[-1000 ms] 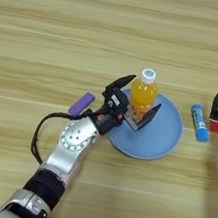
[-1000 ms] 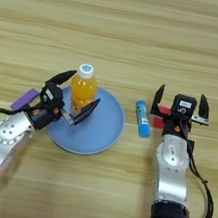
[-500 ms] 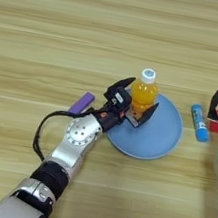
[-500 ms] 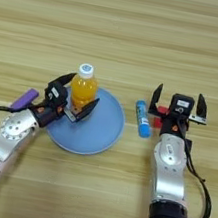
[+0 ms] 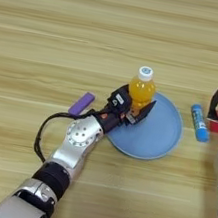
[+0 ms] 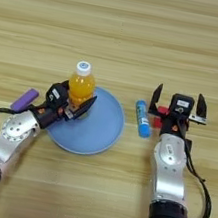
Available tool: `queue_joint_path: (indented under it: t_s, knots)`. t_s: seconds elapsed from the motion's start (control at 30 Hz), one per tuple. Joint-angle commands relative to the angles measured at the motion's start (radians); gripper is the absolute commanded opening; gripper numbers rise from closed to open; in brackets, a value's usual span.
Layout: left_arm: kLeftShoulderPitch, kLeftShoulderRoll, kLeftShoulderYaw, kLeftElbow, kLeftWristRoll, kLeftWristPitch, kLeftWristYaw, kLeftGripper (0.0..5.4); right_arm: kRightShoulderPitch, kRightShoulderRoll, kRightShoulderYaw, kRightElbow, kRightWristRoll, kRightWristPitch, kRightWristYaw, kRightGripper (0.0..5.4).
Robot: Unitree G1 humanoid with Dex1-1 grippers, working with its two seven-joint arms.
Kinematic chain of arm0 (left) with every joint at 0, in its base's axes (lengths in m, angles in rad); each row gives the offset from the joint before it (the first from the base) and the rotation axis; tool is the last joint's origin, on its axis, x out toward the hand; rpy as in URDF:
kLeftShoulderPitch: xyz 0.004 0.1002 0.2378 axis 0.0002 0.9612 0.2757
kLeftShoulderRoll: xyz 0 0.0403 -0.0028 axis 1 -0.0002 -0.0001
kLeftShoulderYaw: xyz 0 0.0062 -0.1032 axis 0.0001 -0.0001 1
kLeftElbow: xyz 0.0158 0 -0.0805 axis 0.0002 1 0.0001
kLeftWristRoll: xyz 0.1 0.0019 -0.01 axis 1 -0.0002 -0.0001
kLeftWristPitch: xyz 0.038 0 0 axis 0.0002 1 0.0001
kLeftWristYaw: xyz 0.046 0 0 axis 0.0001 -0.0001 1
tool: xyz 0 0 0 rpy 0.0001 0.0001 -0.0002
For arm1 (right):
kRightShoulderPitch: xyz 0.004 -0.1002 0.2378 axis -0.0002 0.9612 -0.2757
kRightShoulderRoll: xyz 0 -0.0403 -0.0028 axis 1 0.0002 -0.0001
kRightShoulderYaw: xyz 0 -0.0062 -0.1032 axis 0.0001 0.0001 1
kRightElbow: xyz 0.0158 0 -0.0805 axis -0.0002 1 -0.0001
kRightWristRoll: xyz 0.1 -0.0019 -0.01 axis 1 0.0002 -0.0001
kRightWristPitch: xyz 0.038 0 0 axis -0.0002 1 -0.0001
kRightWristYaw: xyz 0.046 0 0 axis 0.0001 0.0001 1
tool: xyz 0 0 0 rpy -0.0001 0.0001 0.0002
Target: Move the objects on the table
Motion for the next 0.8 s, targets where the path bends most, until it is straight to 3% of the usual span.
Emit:
queue_joint_path:
  t_s: [0.03,0.27,0.43,0.63,0.8]
  knots:
    - [-0.005,0.012,0.037,-0.085,-0.013,-0.002,0.028,3.4,-0.011,-0.001,-0.001,0.003,-0.003,0.0,-0.005,5.4]
    - [0.003,0.033,0.104,-0.248,-0.072,0.059,0.054,3.4,-0.012,-0.002,-0.001,0.007,-0.003,0.0,-0.004,5.4]
    - [0.004,0.058,0.136,-0.314,-0.076,0.11,0.077,3.4,-0.012,-0.002,-0.001,0.008,-0.003,0.0,-0.004,5.4]
    - [-0.059,0.128,0.235,-0.209,-0.046,0.122,0.171,3.4,-0.014,-0.001,0.0,0.01,-0.005,0.0,-0.006,5.4]
    - [-0.057,0.171,0.271,-0.134,-0.038,0.108,0.209,3.4,-0.015,-0.001,0.001,0.01,-0.006,0.0,-0.008,5.4]
